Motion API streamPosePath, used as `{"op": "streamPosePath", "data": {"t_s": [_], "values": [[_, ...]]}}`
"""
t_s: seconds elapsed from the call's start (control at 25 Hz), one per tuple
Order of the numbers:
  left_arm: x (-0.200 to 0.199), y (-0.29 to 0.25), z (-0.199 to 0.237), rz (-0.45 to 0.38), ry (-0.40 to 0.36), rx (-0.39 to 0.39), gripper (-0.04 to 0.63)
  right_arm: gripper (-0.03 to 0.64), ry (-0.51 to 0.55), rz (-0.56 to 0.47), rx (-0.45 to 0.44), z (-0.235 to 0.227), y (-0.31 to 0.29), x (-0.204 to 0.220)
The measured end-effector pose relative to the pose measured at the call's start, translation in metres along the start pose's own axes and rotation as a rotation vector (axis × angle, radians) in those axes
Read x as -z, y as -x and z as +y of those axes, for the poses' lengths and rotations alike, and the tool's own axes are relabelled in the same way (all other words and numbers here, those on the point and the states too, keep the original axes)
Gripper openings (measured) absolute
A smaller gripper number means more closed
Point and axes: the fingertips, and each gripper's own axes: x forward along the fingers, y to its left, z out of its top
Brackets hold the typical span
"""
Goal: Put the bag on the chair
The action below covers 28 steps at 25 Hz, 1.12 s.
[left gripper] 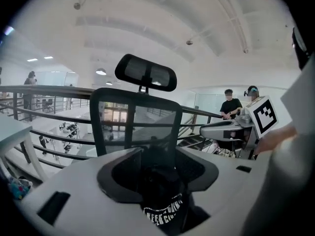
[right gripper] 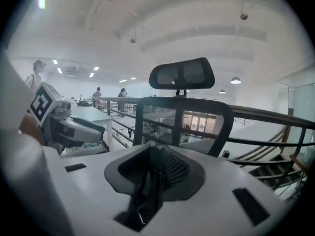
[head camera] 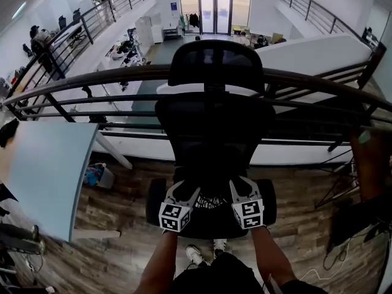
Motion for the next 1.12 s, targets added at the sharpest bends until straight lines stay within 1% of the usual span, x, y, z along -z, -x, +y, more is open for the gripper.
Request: {"op": "streamPosePath", "data": {"t_s": [0.04,0.12,0.24,0.32,0.56,0.72,0.88,1.0,1.12], "values": [[-0.005,0.005,-0.001,-0.012,0.002,-0.003,0.214,0.07,0.003,-0.009,0.008,0.0,0.003,-0.007],[-0.012,0.014,-0.002,-0.035,0.003,-0.016,0.165,0.036,0.002,-0.028,0.006,0.003,0.007,-0.019],[-0.022,0.027,-0.001,-0.063,-0.005,-0.038,0.055,0.02,0.016,-0.05,-0.022,0.012,0.01,-0.034],[-0.028,0.033,-0.002,-0.075,-0.01,-0.036,0.012,0.018,0.026,-0.062,-0.043,0.019,0.012,-0.041],[-0.053,0.045,-0.02,-0.109,-0.029,0.009,0.011,0.017,0.062,-0.139,-0.05,0.03,0.028,-0.078],[-0.066,0.046,-0.036,-0.13,-0.041,0.02,0.011,0.017,0.073,-0.187,-0.045,0.022,0.046,-0.095],[-0.079,0.045,-0.036,-0.153,-0.073,0.021,0.011,0.017,0.083,-0.229,-0.088,0.029,0.051,-0.1],[-0.085,0.043,-0.033,-0.162,-0.095,0.019,0.011,0.017,0.077,-0.243,-0.097,0.032,0.051,-0.099],[-0.086,0.035,-0.032,-0.173,-0.103,0.014,0.011,0.017,0.061,-0.257,-0.108,0.024,0.045,-0.098]]}}
